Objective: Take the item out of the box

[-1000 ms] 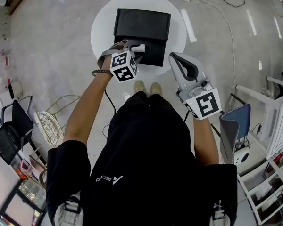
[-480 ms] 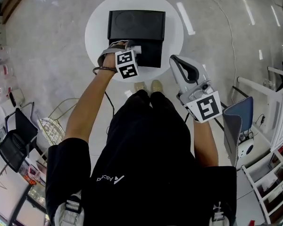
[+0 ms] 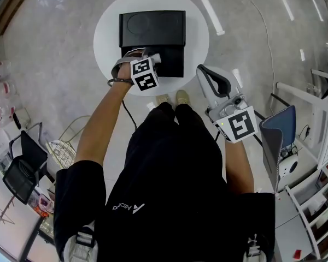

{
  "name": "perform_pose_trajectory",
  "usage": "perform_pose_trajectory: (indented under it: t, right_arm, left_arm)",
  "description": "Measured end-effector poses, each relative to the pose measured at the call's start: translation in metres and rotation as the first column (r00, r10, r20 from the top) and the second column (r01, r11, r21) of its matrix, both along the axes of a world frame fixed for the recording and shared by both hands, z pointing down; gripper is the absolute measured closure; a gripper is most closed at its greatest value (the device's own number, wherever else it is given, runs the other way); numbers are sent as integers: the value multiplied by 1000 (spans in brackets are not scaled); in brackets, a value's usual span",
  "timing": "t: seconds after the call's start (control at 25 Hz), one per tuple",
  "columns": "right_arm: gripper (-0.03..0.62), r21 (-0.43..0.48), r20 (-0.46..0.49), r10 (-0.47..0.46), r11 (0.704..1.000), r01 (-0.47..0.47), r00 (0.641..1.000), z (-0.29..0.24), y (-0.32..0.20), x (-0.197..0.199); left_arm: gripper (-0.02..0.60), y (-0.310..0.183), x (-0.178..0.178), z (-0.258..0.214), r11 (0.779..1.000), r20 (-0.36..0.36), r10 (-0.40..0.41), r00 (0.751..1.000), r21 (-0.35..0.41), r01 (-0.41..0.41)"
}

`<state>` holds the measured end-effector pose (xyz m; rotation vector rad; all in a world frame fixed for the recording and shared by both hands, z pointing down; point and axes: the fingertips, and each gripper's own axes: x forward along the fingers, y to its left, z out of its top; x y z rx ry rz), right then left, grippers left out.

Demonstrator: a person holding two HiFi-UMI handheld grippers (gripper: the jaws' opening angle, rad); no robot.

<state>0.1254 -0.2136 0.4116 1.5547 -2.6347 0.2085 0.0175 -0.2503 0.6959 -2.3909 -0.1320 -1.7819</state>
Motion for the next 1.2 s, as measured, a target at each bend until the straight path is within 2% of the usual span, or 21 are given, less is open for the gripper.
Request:
perform_pose_trajectory:
  t: [0.04, 0.2, 0.32, 0.44, 0.56, 0.64, 0.72, 0.84, 0.92, 1.04, 1.2]
  right_arm:
    - [592, -1, 1, -1, 1000, 1, 1000, 0, 0, 0]
    - [592, -2, 1, -11, 1000, 11, 1000, 1, 2, -3]
    - [592, -6, 2, -15, 1000, 15, 1000, 3, 4, -4]
    - [592, -3, 4, -21, 1000, 21, 1000, 3, 5, -4]
    - [592, 8, 11, -30, 1000, 30, 999, 1, 5, -5]
    - [592, 17, 16, -38, 999, 38, 999, -2, 5, -7]
    - [592, 27, 18, -45, 999, 45, 999, -6, 5, -9]
    - [592, 55, 24, -61, 997, 59, 998, -21, 7, -14]
    - [592, 79, 30, -76, 994, 73, 997, -33, 8, -18]
    - [592, 112, 41, -95, 990, 90, 995, -51, 13, -22]
    - [592, 157, 56, -123, 981, 113, 991, -75, 25, -32]
  left_arm:
    - [392, 2, 0, 0, 1000, -3, -2, 1000, -4, 2]
    - [401, 3, -1, -1, 1000, -18, -17, 1000, -3, 17]
    - [403, 2, 2, -10, 999, -66, -45, 997, 3, 45]
    - [403, 0, 10, -35, 995, -174, -97, 980, 6, 100]
    - [403, 0, 22, -75, 986, -335, -161, 928, -9, 168]
    - [403, -1, 29, -106, 977, -446, -199, 873, -19, 212]
    - [403, 2, 35, -140, 966, -556, -236, 797, -48, 252]
    - [403, 9, 43, -202, 951, -715, -280, 640, -114, 288]
    - [403, 14, 43, -242, 944, -795, -284, 536, -135, 299]
    - [403, 24, 38, -291, 936, -864, -286, 413, -159, 314]
    - [403, 38, 21, -337, 912, -901, -323, 288, -215, 349]
